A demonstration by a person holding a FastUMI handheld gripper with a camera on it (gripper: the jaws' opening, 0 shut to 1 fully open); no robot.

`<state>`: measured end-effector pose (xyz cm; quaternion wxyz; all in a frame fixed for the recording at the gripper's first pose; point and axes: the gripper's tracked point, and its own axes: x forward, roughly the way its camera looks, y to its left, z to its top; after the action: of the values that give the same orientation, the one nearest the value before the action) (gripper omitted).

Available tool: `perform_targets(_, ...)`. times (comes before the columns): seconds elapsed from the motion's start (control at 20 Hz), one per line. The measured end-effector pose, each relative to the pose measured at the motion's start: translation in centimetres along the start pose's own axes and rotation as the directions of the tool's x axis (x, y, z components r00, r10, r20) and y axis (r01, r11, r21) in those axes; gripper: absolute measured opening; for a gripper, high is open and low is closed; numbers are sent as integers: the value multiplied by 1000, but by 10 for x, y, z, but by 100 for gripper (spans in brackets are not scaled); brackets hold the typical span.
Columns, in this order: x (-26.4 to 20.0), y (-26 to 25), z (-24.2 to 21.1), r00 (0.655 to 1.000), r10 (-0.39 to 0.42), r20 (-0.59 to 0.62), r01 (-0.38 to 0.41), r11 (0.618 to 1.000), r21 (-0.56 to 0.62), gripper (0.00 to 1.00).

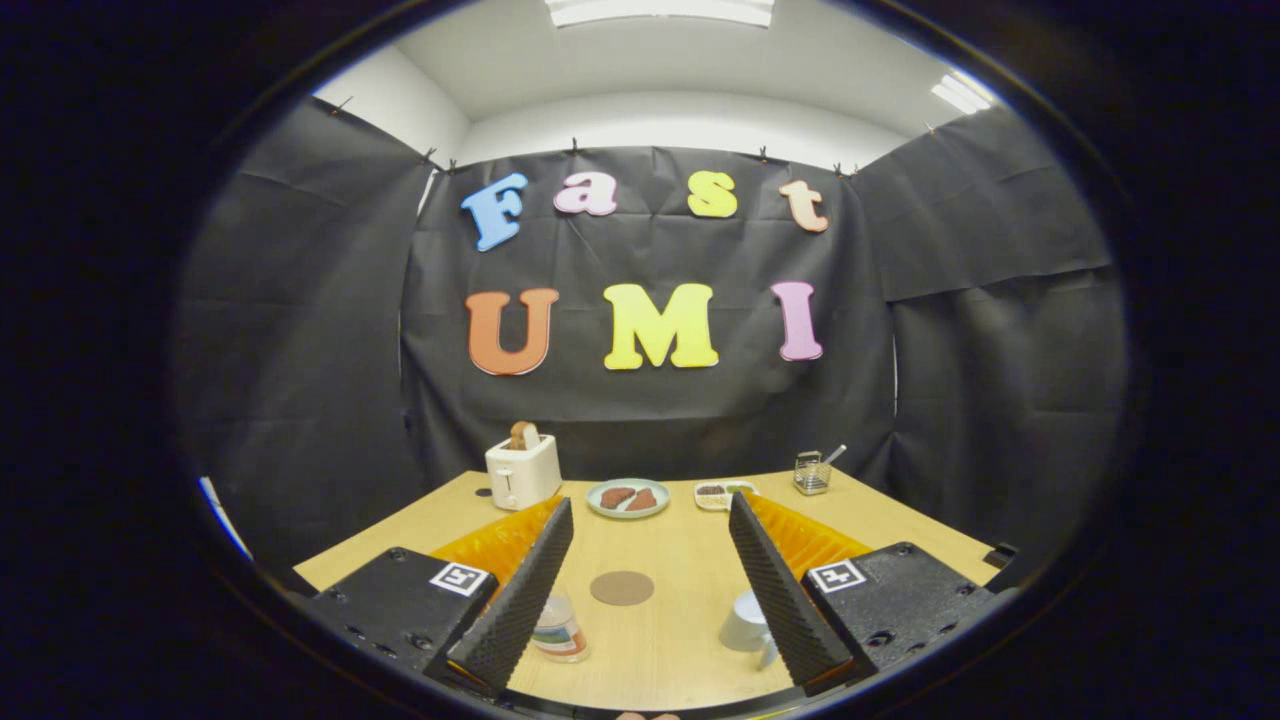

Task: Take the bottle from table, then pour the juice into the cup, finally place the bottle on the coaster

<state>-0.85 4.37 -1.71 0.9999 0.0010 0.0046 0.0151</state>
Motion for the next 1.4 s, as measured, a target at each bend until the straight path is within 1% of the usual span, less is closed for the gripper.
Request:
perform_targets(0.1,-1,3,1,1000,7,4,-7,1000,3,100)
perform_targets(0.2,-4,13,-10,999,35,-19,-35,999,7,100)
perform_targets(0.3,-4,19,-10,999,50,-12,-50,999,-7,100)
perform_targets(0.4,-1,21,-18,999,53,-12,-53,999,-9,100)
perform_targets(0.6,8,37,-43,997,76,-10,-76,997,-14,100)
perform_targets(0.75,22,45,-86,995,82,-58,-84,996,-20,100)
perform_targets(0.95,41,53,-122,994,85,-69,-87,996,-28,100)
perform_targets(1.2,50,72,-141,991,131,-22,-132,991,-29,100)
perform_targets(1.4,54,88,-157,987,158,-19,-159,987,-24,100)
